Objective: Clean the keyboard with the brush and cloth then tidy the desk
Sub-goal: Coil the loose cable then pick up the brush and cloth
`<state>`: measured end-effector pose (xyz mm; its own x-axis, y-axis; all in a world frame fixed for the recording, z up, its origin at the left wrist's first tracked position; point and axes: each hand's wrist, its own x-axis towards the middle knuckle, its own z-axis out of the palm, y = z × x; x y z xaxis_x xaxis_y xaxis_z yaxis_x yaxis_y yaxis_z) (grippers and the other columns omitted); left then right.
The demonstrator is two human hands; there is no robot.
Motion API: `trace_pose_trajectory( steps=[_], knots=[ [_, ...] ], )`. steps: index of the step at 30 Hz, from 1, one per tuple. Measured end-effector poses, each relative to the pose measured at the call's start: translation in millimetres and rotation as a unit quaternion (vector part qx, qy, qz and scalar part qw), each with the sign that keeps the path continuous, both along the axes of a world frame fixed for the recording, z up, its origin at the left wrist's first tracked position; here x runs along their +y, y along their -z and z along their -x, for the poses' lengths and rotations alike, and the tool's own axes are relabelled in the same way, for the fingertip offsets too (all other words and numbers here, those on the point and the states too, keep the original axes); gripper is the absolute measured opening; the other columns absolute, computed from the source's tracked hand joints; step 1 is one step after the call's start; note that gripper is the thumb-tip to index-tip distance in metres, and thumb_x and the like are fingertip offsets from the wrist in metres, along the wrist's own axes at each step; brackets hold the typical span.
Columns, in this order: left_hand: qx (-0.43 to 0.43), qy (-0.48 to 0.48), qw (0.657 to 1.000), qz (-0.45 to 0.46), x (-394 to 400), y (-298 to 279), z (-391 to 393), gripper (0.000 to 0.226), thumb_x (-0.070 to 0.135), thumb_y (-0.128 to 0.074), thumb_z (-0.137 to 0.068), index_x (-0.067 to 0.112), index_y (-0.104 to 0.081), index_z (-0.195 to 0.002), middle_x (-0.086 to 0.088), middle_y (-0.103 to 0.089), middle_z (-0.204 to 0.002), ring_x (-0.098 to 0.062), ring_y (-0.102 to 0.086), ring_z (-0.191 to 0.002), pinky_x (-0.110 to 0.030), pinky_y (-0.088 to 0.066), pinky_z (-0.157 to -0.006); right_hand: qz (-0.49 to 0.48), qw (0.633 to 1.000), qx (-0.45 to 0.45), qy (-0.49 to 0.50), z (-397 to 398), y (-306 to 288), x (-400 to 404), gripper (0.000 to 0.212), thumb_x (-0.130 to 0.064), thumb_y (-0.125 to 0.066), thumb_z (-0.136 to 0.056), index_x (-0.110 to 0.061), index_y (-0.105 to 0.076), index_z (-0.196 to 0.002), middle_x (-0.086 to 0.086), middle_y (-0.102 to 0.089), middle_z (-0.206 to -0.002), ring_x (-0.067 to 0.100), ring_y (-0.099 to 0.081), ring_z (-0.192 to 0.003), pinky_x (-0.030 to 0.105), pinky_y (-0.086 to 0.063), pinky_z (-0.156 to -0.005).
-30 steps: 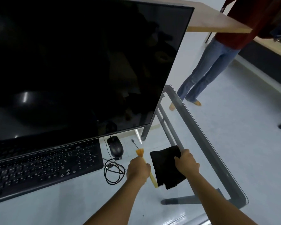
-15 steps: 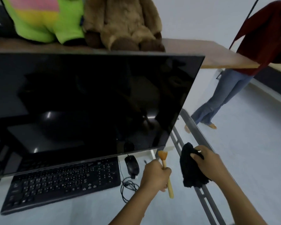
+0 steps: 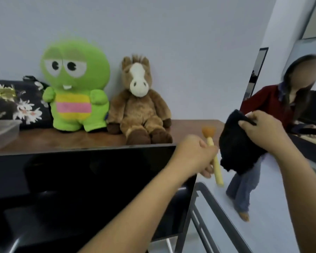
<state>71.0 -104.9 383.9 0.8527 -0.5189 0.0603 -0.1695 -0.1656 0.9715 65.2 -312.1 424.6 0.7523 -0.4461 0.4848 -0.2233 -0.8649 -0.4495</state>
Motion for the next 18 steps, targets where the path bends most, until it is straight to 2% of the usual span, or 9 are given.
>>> trace_pose_trajectory(
  steps=[2, 4, 8, 10, 13, 15, 17, 18],
  knots=[
    [0.0, -0.017, 1.0, 0.002, -8.1, -29.5, -23.8, 0.023, 0.022, -0.057, -0.093, 0.004, -0.058, -0.078, -0.009, -0.061, -0.052, -0.016, -0.058, -0.037, -0.023, -0.049, -0.041, 0.006, 1.0, -0.011, -0.013, -21.8, -22.7, -0.9, 0.028, -0.03, -0.057, -0.093, -0.01, -0.06, -0.112, 0.014, -0.063, -0.11, 0.034, -0.055, -0.104, 0.03, -0.034, -0.077],
    [0.003, -0.052, 0.999, 0.002, -13.3, -49.3, -52.3, 0.02, 0.019, -0.056, -0.094, 0.0, -0.059, -0.089, -0.013, -0.062, -0.058, -0.014, -0.057, -0.036, -0.021, -0.047, -0.038, 0.001, 0.999, -0.012, -0.037, -41.3, -40.0, 4.7, 0.029, -0.03, -0.055, -0.094, -0.008, -0.058, -0.115, 0.014, -0.061, -0.113, 0.031, -0.054, -0.1, 0.03, -0.036, -0.077],
    [-0.011, -0.11, 0.991, -0.074, -19.5, -56.1, -108.7, 0.034, 0.017, -0.052, -0.096, -0.003, -0.049, -0.123, -0.013, -0.064, -0.066, -0.015, -0.059, -0.037, -0.019, -0.044, -0.035, -0.008, 0.996, -0.013, -0.091, -75.6, -60.2, 15.8, 0.027, -0.028, -0.052, -0.096, -0.008, -0.056, -0.114, 0.006, -0.052, -0.099, 0.022, -0.047, -0.089, 0.032, -0.038, -0.074],
    [-0.01, -0.114, 0.988, -0.106, -27.1, -52.3, -130.7, 0.037, 0.013, -0.049, -0.097, -0.001, -0.045, -0.13, -0.012, -0.061, -0.067, -0.014, -0.059, -0.037, -0.02, -0.044, -0.034, -0.012, 0.994, -0.019, -0.103, -91.7, -64.1, 15.5, 0.025, -0.027, -0.052, -0.096, -0.008, -0.056, -0.112, 0.005, -0.051, -0.097, 0.022, -0.047, -0.087, 0.032, -0.039, -0.073],
    [0.052, -0.105, 0.981, -0.155, -43.0, -44.5, -155.2, 0.036, 0.018, -0.041, -0.102, -0.01, -0.05, -0.123, -0.014, -0.056, -0.068, -0.019, -0.058, -0.047, -0.024, -0.052, -0.039, -0.035, 0.992, -0.008, -0.118, -116.0, -58.6, 9.1, 0.022, -0.025, -0.051, -0.097, -0.007, -0.057, -0.108, 0.005, -0.052, -0.096, 0.022, -0.048, -0.087, 0.033, -0.041, -0.074],
    [0.077, -0.094, 0.975, -0.184, -53.1, -37.7, -164.5, 0.032, 0.016, -0.039, -0.102, -0.011, -0.056, -0.108, -0.015, -0.055, -0.068, -0.021, -0.056, -0.053, -0.025, -0.053, -0.044, -0.074, 0.99, 0.012, -0.123, -130.9, -47.0, -0.8, 0.021, -0.025, -0.051, -0.097, -0.007, -0.058, -0.104, 0.007, -0.055, -0.098, 0.024, -0.051, -0.089, 0.035, -0.045, -0.077],
    [0.07, -0.095, 0.969, -0.216, -61.9, -31.4, -171.3, 0.024, 0.007, -0.041, -0.1, -0.004, -0.056, -0.085, -0.016, -0.058, -0.07, -0.021, -0.058, -0.056, -0.025, -0.053, -0.046, -0.097, 0.987, 0.047, -0.116, -143.5, -30.7, -15.5, 0.021, -0.026, -0.052, -0.097, -0.007, -0.058, -0.103, 0.01, -0.056, -0.101, 0.026, -0.053, -0.092, 0.037, -0.046, -0.079],
    [0.07, -0.09, 0.966, -0.231, -66.3, -27.8, -176.9, 0.023, 0.004, -0.042, -0.099, -0.004, -0.056, -0.083, -0.017, -0.062, -0.075, -0.023, -0.062, -0.061, -0.026, -0.054, -0.05, -0.093, 0.987, 0.07, -0.106, -149.4, -20.8, -24.1, 0.022, -0.025, -0.052, -0.097, -0.006, -0.059, -0.104, 0.011, -0.056, -0.101, 0.026, -0.053, -0.092, 0.037, -0.046, -0.079]
  ],
)
